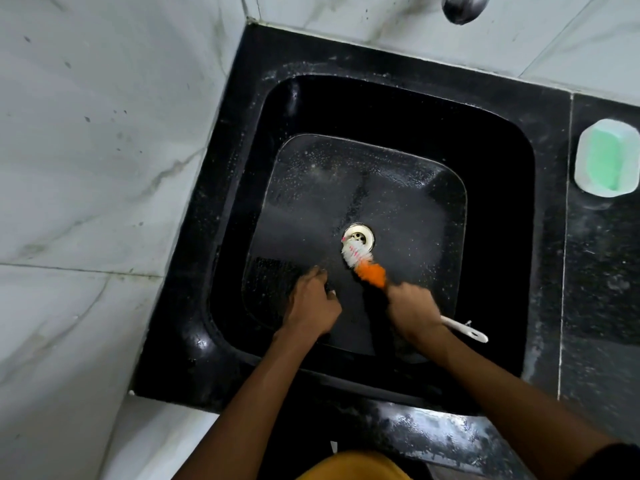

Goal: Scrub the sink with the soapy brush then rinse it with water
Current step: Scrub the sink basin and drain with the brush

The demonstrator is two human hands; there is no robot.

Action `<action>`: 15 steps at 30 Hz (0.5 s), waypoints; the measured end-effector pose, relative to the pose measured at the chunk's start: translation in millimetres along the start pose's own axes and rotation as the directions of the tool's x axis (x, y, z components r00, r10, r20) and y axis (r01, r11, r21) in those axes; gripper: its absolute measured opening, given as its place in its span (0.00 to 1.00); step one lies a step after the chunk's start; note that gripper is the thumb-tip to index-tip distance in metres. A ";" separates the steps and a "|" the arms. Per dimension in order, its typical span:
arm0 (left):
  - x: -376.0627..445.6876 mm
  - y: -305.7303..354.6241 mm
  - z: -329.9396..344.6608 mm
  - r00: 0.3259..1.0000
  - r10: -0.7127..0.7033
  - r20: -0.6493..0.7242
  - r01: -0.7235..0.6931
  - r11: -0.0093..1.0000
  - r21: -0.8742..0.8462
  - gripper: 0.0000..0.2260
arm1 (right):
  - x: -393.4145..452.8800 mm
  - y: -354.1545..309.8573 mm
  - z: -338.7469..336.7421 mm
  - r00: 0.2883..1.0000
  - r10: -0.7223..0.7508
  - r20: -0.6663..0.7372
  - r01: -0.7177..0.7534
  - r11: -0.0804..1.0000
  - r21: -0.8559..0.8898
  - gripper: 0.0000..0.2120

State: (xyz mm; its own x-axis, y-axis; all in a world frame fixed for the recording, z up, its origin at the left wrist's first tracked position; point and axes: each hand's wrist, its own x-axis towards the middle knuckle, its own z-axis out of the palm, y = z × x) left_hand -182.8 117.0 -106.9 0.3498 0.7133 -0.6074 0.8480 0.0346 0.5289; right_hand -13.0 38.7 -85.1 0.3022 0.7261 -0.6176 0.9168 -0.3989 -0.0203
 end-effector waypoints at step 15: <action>-1.6 2.3 -3.1 1.000 -0.011 0.004 0.011 1.000 -0.018 0.23 | 19.9 -3.4 9.7 0.985 0.167 -0.042 -0.155 0.967 0.202 0.12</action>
State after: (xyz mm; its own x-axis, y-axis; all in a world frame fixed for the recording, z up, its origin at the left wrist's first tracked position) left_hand -182.6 118.1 -102.9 0.3420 0.7103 -0.6152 0.8445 0.0548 0.5327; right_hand -12.6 49.0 -105.0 0.4620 0.6721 -0.5787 0.7867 -0.6118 -0.0825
